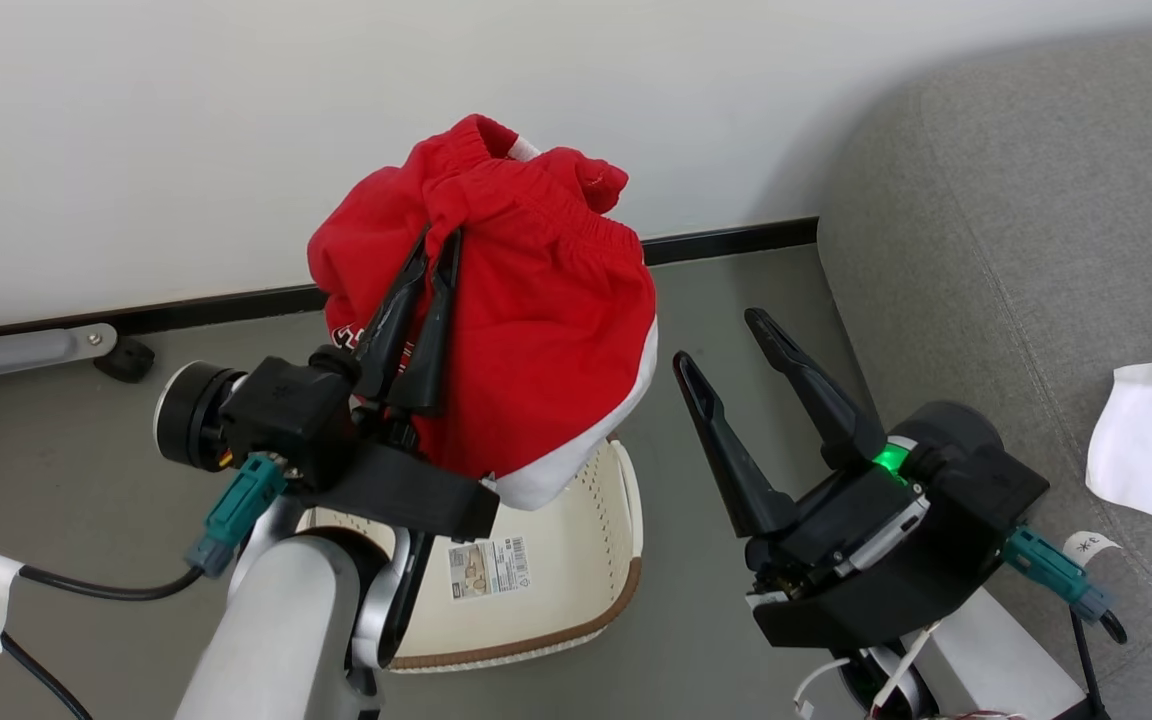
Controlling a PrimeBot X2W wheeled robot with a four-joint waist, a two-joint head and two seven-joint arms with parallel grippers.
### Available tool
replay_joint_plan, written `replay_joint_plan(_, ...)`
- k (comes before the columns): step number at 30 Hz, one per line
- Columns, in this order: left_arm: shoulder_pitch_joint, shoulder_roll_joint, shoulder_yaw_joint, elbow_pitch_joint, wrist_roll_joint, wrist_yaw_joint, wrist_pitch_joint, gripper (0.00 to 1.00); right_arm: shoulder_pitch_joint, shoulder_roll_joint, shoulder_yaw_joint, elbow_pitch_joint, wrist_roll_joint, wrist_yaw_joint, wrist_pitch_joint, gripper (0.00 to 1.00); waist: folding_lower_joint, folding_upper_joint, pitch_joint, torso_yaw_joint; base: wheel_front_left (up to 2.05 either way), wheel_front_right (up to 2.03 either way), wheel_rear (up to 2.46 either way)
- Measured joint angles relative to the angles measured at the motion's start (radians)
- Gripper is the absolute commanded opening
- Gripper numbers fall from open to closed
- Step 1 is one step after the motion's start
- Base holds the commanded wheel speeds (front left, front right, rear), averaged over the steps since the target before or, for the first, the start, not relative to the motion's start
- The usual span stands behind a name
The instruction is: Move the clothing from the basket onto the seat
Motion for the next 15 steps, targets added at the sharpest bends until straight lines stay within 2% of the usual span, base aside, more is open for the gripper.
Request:
replay_joint_plan(6,-0.014,-0.001,-0.004,0.017,0.0,0.0,-0.001,0.0,-0.001,0.001,-0.002,-0.005,0.005,0.0,0.0,1.0,0.0,0.0,0.004,0.002,0.0,0.0,0.0)
replay_joint_plan(15,-0.023,-0.003,-0.024,0.023,0.0,-0.001,-0.003,0.0,-0.041,0.011,0.064,0.061,0.023,0.005,0.0,1.0,0.0,0.0,0.002,0.018,0.0,0.0,0.0)
